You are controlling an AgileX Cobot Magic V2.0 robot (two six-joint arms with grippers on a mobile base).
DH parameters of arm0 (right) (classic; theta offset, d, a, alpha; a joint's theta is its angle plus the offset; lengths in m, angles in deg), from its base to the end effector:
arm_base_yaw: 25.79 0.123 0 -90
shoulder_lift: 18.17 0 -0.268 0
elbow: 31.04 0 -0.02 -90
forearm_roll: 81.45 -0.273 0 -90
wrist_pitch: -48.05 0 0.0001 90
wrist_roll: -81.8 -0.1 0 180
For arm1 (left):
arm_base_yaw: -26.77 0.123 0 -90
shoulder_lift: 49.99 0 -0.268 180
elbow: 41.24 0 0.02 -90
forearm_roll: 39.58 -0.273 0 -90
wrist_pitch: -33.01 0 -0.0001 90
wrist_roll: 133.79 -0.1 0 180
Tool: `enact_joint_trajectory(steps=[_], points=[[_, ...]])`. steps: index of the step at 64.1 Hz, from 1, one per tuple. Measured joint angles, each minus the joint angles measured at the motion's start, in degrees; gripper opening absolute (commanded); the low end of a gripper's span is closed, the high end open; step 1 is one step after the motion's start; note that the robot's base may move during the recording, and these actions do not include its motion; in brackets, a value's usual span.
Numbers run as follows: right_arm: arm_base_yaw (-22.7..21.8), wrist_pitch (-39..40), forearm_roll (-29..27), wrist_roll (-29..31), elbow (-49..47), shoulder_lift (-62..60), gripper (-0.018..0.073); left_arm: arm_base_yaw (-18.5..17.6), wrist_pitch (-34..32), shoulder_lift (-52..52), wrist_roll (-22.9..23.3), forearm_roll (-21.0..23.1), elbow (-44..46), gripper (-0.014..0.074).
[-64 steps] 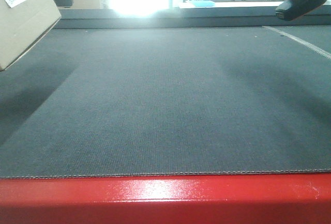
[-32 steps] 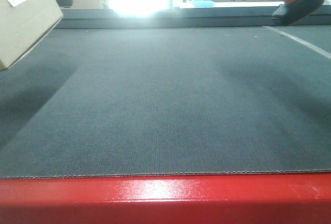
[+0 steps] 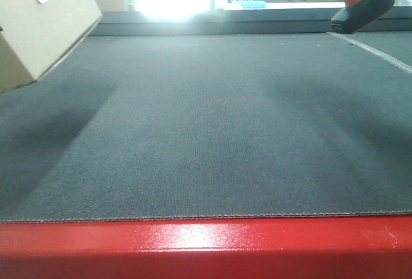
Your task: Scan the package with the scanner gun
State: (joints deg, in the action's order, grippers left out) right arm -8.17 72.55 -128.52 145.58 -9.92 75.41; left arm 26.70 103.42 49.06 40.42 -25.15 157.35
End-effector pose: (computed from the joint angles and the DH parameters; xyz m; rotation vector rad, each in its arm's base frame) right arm 0.3595 0.0824 0.2821 -0.3175 1.6730 -0.2855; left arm 0.3561 -0.0239 0.3682 0.1034 2.6051 -0.3055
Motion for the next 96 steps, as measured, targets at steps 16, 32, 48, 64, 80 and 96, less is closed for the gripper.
enact_joint_trajectory(steps=[16,32,48,64,80,96], points=[[0.0,2.44,3.27,0.1,0.0,0.0,-0.0153,-0.54,0.1,0.0,0.0,-0.82,0.0,-0.0111],[0.0,5.47,3.87,0.1,0.0,0.0,-0.0153,-0.54,0.1,0.0,0.0,-2.22,0.0,-0.0111],[0.0,5.47,3.32,-1.37,0.0,0.0,-0.0153,-0.54,0.1,0.0,0.0,-3.09,0.0,-0.0111],[0.0,1.04,-6.56,-5.83,0.0,-1.44,-0.0153,-0.54,0.1,0.0,0.0,-3.54,0.0,-0.0111],[-0.11,-2.38,-17.57,-7.92,0.0,-4.0,-0.0155,-0.54,0.1,0.0,0.0,-7.13,0.0,-0.0111],[-2.64,-5.47,-18.96,-13.82,0.38,-4.34,-0.0155,-0.54,0.1,0.0,0.0,-8.71,0.0,-0.0111]])
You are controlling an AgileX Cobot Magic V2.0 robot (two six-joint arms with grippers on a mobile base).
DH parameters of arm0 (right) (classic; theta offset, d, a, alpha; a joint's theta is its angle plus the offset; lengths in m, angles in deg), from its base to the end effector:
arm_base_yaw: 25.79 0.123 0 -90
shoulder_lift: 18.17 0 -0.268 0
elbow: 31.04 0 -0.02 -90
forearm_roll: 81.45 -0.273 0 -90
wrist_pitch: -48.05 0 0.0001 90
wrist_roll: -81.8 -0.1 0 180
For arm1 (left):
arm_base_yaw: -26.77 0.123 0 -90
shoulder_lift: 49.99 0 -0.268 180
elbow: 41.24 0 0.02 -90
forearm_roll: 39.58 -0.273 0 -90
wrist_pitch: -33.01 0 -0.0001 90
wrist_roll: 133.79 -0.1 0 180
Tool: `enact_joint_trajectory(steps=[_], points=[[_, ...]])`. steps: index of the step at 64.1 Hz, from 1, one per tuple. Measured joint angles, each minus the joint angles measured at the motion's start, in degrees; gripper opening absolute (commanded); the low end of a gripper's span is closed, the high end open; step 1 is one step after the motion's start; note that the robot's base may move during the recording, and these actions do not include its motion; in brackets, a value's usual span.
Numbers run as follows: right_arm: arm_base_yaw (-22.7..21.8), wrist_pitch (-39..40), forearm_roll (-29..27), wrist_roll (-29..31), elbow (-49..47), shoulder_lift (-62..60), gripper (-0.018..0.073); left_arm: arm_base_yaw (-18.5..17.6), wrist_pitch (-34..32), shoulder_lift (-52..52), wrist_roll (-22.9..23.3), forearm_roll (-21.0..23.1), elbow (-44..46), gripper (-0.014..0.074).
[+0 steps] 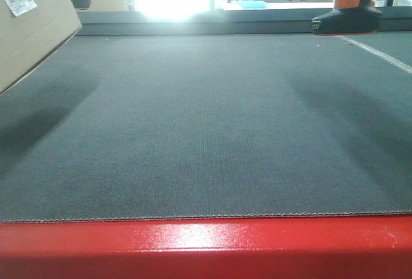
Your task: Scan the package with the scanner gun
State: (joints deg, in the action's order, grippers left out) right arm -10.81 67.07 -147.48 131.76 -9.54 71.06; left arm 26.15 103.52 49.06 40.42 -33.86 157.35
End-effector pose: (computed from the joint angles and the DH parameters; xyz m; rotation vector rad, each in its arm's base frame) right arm 0.3476 0.0623 0.2919 0.2136 1.7715 0.1035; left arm 0.3563 -0.0133 0.3656 0.1353 2.6259 -0.1043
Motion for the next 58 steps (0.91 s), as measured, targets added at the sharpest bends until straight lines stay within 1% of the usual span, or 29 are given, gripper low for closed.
enact_joint_trajectory(steps=[8,13,20,22,26,31,37,43,55,58], points=[[-1.92,0.26,3.14,-1.6,1.66,0.0,-0.0155,0.0,0.0,0.0,0.0,0.0,0.0,-0.0111],[-2.73,0.41,6.6,-5.15,2.99,0.0,-0.0155,0.0,0.0,0.0,0.0,0.0,0.0,-0.0111],[-3.23,0.74,12.73,-13.18,4.57,0.0,-0.0155,0.0,0.0,0.0,0.0,0.0,0.0,-0.0111],[-3.23,1.26,15.71,-16.36,5.06,0.0,-0.0155,0.0,0.0,0.0,0.0,0.0,0.0,-0.0111],[-3.26,2.63,20.24,-20.73,5.95,0.0,-0.0155,0.0,0.0,0.0,0.0,0.0,0.0,-0.0111],[-3.61,3.86,27.83,-27.63,6.73,0.0,-0.0155,0.0,0.0,0.0,0.0,0.0,0.0,-0.0111],[-4.34,4.51,33.01,-32.99,7.0,0.41,-0.0155,0.0,0.0,0.0,0.0,-0.03,0.0,-0.0111],[-5.13,5.79,35.03,-35.48,7.09,1.48,-0.0155,0.0,0.0,0.0,0.0,-0.03,0.0,-0.0111],[-6.13,9.14,37.45,-37.83,7.09,4.18,-0.0155,0.0,0.0,0.0,0.0,-0.13,0.0,-0.0111],[-6.13,10.58,38.56,-39.6,7.09,5.14,-0.0155,0.0,0.0,0.0,0.0,-0.13,0.0,-0.0111]])
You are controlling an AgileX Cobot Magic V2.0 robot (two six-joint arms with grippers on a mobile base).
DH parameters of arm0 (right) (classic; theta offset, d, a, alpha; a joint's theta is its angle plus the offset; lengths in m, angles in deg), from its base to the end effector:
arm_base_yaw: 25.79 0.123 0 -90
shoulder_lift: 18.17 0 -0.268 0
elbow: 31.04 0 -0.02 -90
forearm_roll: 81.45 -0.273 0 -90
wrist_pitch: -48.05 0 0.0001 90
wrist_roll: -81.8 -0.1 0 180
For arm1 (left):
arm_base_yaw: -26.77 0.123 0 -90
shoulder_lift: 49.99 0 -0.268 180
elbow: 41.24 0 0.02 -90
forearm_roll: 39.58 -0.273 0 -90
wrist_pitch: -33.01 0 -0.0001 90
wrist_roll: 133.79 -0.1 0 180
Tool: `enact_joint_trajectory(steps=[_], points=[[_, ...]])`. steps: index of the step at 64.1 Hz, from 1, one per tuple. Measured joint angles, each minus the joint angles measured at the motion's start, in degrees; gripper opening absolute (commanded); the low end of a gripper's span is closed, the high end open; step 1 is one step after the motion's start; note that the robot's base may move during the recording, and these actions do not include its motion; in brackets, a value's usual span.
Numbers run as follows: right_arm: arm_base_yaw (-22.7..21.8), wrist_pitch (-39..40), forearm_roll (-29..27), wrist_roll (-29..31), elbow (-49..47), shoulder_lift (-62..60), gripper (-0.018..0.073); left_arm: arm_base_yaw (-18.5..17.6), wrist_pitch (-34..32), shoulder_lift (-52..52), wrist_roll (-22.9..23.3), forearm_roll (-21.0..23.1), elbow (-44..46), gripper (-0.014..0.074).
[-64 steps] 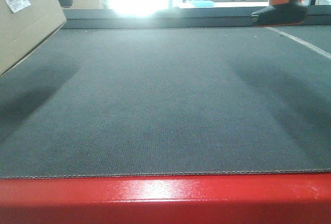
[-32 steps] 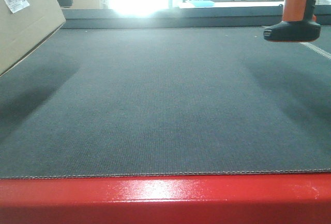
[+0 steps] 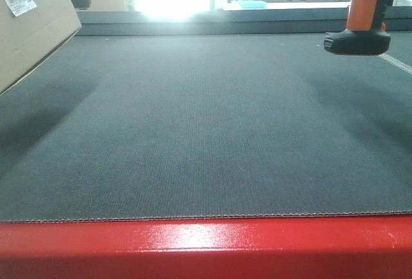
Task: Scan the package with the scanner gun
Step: 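Lower the scanner gun upright onto the belt and open the right gripper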
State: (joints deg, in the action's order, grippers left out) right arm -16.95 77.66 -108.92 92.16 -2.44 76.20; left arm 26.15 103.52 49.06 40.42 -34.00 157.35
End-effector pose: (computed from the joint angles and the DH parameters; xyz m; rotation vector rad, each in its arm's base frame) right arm 0.3564 0.0324 0.2478 0.2472 1.6591 0.1070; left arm 0.3563 -0.0130 0.3656 0.1356 2.6261 -0.1010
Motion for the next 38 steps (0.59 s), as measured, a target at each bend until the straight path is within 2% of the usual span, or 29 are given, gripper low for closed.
enact_joint_trajectory(steps=[8,18,38], points=[[0.0,4.31,4.58,-4.67,0.0,2.58,-0.0155,0.0,0.0,0.0,0.0,0.0,0.0,-0.0111],[0.0,6.22,8.88,-5.94,0.0,5.89,-0.0155,0.0,0.0,0.0,0.0,0.0,0.0,-0.0111],[0.0,10.0,9.94,-6.3,0.0,12.3,-0.0155,0.0,0.0,0.0,0.0,0.0,0.0,-0.0111]])
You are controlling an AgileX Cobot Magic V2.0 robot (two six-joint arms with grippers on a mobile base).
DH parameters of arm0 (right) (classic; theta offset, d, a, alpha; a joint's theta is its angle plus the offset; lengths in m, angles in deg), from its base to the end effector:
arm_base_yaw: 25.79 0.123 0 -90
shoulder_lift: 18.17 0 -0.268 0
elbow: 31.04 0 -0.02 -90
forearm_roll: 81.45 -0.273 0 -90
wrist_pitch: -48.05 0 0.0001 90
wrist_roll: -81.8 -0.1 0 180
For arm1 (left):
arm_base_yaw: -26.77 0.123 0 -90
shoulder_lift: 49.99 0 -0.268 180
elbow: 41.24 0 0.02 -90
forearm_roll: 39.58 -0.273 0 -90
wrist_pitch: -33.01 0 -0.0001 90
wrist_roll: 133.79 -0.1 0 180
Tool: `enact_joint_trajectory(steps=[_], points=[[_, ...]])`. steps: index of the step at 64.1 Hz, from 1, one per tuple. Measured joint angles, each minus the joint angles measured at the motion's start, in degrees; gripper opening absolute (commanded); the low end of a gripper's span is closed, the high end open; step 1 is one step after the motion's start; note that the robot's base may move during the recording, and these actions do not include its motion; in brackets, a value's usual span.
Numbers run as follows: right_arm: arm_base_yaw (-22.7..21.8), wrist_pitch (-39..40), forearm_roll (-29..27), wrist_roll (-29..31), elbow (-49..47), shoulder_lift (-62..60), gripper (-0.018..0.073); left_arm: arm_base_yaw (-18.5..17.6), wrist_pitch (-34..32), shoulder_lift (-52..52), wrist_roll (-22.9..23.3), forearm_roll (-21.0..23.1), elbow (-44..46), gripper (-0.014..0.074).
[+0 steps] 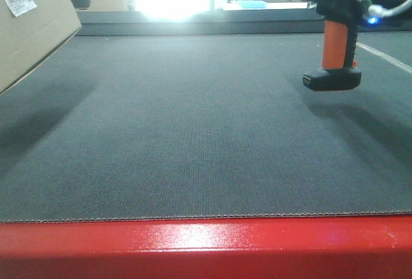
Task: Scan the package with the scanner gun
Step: 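Lower the scanner gun upright onto the belt and open the right gripper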
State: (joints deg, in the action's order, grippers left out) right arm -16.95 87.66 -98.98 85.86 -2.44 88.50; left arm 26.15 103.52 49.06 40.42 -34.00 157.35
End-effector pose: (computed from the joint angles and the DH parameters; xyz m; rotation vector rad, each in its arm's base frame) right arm 0.3790 0.0395 0.1878 0.1559 1.6839 0.0779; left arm 0.3563 -0.0130 0.3656 0.1356 2.6261 -0.1010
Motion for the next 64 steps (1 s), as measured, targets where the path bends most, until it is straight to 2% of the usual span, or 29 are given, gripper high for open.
enact_joint_trajectory(steps=[16,52,58,64], points=[[0.0,4.5,0.1,0.0,0.0,3.64,-0.0155,0.0,0.0,0.0,0.0,0.0,0.0,-0.0111],[0.0,4.49,0.09,-0.1,0.0,4.73,-0.0155,0.0,0.0,0.0,0.0,-0.02,0.0,-0.0111],[0.0,4.38,0.09,-0.1,0.0,4.73,-0.0059,0.0,0.0,0.0,0.0,-0.02,0.0,-0.0111],[0.0,4.23,0.09,-0.1,0.0,4.73,0.0164,0.0,0.0,0.0,0.0,-0.02,0.0,-0.0111]])
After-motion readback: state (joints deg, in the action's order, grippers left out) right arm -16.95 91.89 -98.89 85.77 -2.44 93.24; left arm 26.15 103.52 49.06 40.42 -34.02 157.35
